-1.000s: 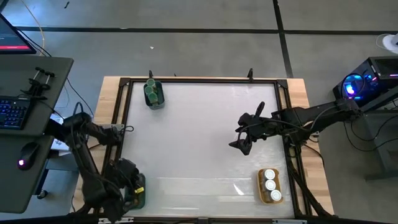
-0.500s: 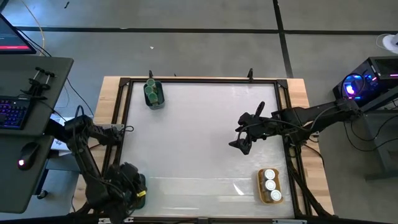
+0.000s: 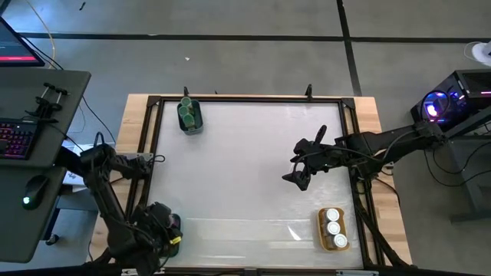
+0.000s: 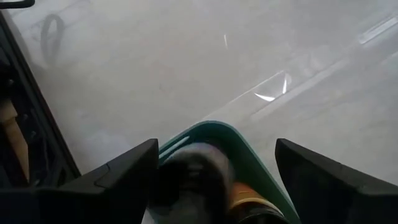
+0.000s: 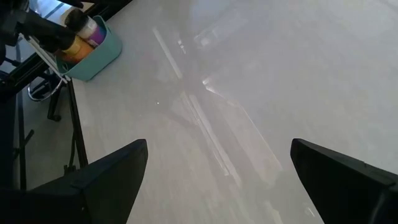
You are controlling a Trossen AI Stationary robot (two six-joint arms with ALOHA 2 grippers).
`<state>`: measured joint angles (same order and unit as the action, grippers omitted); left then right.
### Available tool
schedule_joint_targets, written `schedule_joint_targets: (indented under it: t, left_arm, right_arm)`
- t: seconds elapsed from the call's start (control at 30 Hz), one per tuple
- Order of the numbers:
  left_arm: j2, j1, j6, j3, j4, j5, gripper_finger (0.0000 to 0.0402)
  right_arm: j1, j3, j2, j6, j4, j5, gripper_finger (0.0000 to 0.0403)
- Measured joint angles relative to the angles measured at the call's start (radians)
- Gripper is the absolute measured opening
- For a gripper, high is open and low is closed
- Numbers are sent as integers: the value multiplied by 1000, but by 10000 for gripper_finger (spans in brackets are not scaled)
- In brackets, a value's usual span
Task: Sort spices by type
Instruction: Put the black seasoning bottle into the green bin
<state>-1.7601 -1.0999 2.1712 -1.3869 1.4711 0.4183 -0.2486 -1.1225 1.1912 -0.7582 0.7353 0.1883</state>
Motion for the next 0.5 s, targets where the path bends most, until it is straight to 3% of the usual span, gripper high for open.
schedule_joint_targets:
  t: [0.27,0.5]
  left_arm:
    - [43,1,-1,-7,46,13,309]
    - [152,2,-88,-44,98,125,310]
  right_arm:
    - [0,0,0,0,0,0,392]
    - [0,0,0,8,0,0,392]
